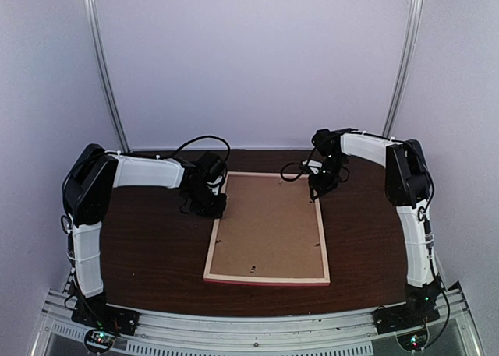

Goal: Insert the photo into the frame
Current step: Press the fastener onto the backboard.

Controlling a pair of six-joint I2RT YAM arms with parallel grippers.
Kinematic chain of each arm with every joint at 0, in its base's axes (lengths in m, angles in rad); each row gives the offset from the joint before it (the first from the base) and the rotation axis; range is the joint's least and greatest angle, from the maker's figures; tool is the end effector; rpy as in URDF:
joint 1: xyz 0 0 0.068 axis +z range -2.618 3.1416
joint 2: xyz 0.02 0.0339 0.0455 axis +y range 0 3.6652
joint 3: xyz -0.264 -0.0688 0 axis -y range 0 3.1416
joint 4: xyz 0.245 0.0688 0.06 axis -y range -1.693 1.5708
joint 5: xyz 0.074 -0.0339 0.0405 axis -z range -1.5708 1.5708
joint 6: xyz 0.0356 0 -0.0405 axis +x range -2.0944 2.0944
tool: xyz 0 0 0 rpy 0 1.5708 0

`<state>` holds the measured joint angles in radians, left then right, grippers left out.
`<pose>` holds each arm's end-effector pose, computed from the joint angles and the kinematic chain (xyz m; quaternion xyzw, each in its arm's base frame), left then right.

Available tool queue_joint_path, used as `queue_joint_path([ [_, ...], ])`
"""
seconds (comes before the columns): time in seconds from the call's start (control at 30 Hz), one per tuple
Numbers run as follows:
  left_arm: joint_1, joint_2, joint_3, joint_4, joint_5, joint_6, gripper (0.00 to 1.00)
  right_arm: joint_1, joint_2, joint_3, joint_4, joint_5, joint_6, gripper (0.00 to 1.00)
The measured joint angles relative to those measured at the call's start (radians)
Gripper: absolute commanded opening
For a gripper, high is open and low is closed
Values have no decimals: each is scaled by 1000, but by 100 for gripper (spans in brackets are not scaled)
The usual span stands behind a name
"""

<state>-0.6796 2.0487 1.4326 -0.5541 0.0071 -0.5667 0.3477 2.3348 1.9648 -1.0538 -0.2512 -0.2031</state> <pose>0.3256 -0.2634 0.1544 0.0560 0.9784 -0.1189 0.1595 0.4376 0.1680 0.1642 -0.2779 0.9497 0.1299 0.0636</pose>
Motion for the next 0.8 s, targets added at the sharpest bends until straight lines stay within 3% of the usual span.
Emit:
queue_joint_path([
  [0.4, 0, 0, 1, -1, 0, 0, 15, -68, 3, -35, 46, -171, 123, 40],
  [0.53, 0, 0, 2, 0, -4, 0, 15, -86, -27, -102, 113, -240, 200, 48],
  [0.8, 0, 0, 2, 0, -5, 10, 15, -84, -160, -332, 276, -273, 312, 54],
])
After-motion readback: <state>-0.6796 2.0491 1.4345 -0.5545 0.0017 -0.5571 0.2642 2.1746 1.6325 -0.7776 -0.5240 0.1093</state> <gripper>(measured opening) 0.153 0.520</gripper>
